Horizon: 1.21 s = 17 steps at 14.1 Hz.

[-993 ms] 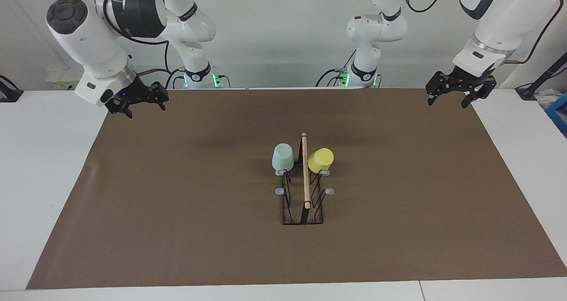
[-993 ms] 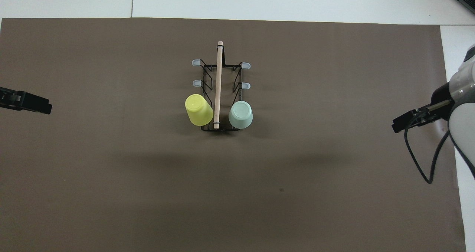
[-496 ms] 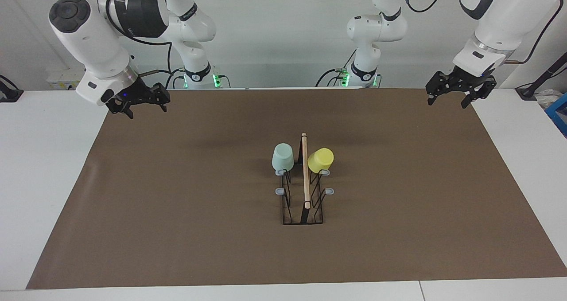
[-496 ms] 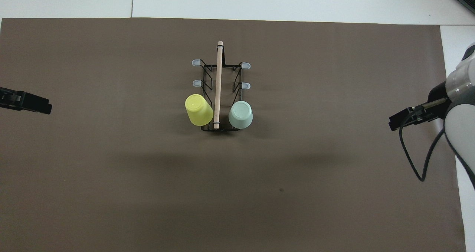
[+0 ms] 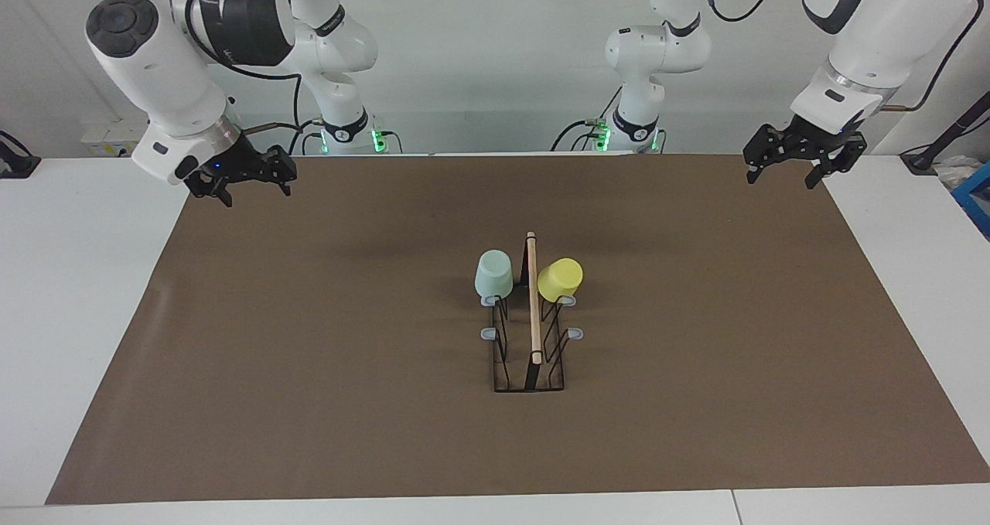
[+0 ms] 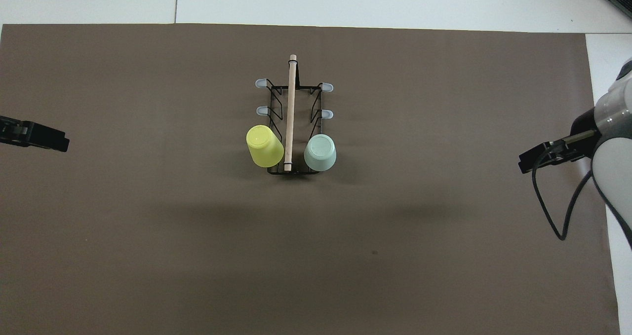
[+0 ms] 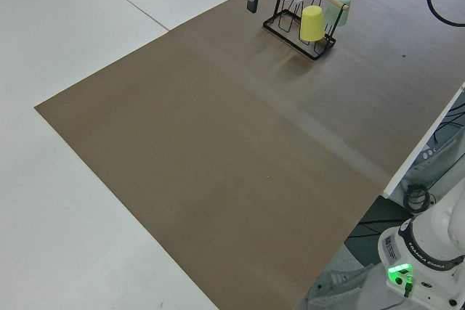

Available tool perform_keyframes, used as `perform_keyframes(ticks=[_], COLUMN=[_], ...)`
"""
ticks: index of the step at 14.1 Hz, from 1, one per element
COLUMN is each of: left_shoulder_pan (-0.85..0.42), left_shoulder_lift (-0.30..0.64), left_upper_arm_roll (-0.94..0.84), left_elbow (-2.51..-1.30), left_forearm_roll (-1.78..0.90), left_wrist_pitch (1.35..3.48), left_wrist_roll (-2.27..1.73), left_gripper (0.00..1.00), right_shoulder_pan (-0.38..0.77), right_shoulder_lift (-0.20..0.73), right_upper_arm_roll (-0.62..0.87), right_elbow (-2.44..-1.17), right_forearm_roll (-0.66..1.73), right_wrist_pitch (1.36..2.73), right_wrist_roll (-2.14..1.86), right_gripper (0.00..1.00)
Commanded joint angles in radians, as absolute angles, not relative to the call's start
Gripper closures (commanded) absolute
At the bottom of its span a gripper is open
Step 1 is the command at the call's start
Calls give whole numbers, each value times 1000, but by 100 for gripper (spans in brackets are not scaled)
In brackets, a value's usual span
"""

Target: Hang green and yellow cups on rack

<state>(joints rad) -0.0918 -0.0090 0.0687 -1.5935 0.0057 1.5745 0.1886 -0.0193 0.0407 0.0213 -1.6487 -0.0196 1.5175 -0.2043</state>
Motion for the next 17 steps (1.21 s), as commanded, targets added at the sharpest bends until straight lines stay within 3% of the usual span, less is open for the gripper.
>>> perform_keyframes(ticks=[1,8,11,17], left_shoulder_pan=[-92,-92,-92,-92], left_shoulder_lift=[-25,-25,-25,-25], left_upper_arm_roll=[72,72,72,72], left_elbow=[-1612,-1611,-1612,-1611], left_forearm_roll=[-8,-8,-8,-8], left_wrist_pitch=[1569,1569,1569,1569], left_wrist_roll=[202,202,202,202], left_gripper=[0,0,0,0], right_shoulder_pan=[-8,-9,3,-11], right_shoulder_lift=[38,40,38,37], right_upper_arm_roll=[8,6,6,6], right_elbow=[-1646,-1640,-1643,-1646], right_forearm_roll=[-6,-9,-25,-9], right_wrist_pitch=[1543,1577,1667,1640], right_wrist_roll=[-192,-186,-187,-201], right_gripper=[0,0,0,0])
